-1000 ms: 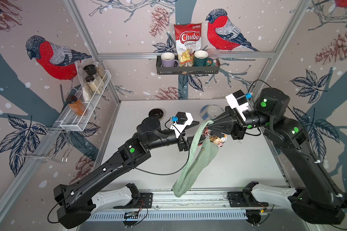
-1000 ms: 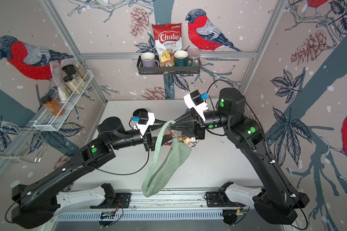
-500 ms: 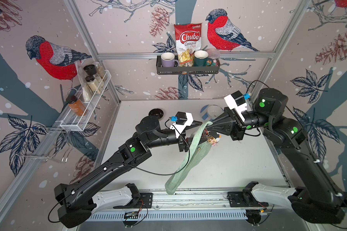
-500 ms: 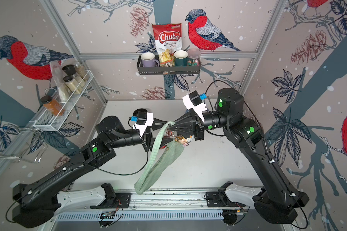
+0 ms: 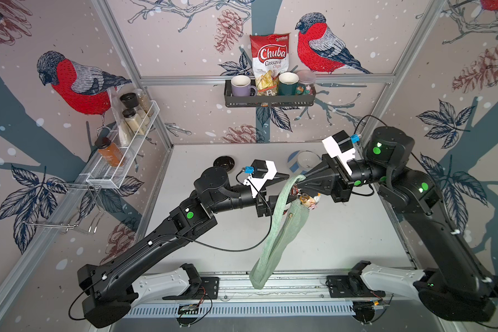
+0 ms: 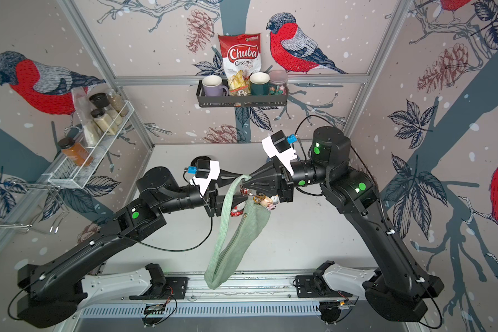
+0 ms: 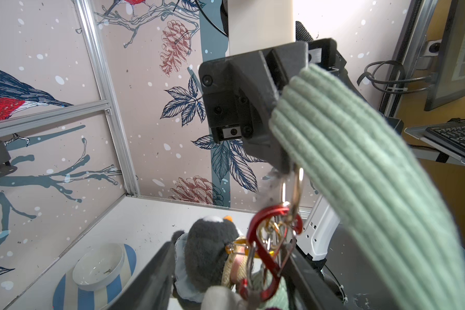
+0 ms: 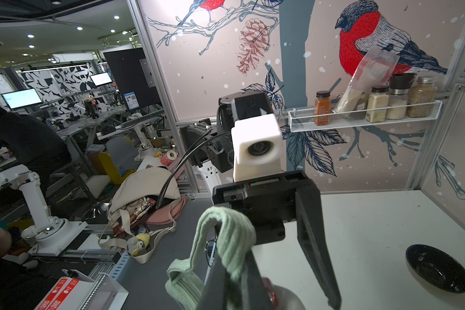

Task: Remove the decoration from the bag
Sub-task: Remove the decoration item from the bag.

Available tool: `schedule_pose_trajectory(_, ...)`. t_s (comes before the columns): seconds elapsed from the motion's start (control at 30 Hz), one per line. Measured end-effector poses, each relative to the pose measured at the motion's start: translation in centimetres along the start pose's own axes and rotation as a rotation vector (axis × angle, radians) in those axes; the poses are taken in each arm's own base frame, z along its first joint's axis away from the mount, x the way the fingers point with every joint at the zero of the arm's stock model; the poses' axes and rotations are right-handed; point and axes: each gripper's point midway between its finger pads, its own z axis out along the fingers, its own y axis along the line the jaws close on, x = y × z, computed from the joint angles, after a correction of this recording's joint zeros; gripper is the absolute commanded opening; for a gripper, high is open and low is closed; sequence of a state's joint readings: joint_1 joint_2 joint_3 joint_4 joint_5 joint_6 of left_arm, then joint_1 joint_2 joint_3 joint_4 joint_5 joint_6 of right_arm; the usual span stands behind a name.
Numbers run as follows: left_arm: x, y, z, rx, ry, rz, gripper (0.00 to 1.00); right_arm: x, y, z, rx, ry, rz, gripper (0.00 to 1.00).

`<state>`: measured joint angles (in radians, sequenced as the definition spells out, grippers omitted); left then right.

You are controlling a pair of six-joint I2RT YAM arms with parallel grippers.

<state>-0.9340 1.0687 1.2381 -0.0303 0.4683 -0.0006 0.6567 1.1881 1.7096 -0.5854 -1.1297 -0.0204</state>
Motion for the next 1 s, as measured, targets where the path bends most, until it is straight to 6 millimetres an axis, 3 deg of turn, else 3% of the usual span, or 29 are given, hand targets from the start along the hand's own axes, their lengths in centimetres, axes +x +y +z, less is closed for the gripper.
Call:
schedule_pose_trajectory(0.57,0.6,0.2,-0.1,-0.042,0.006,0.008,0.68,0.4,-1.4,0.1,0.075,0.014,0.021,0.0)
schedule_pose_trajectory(0.83,0.9,0.8,-0.2,-0.08,0.012,0.025,0.55,0.5,-1.6,0.1,0.093,0.015,0.022,0.0)
schedule_pose_trajectory(0.93,0.9,0.9,-0.2,-0.08,0.013,0.026,0.44,0.5,-1.6,0.1,0.092,0.016,0.023,0.0)
schedule_pose_trajectory(1.0,0.9,0.9,-0.1,-0.08,0.012,0.028,0.42,0.5,-1.7,0.1,0.096,0.017,0.024,0.0)
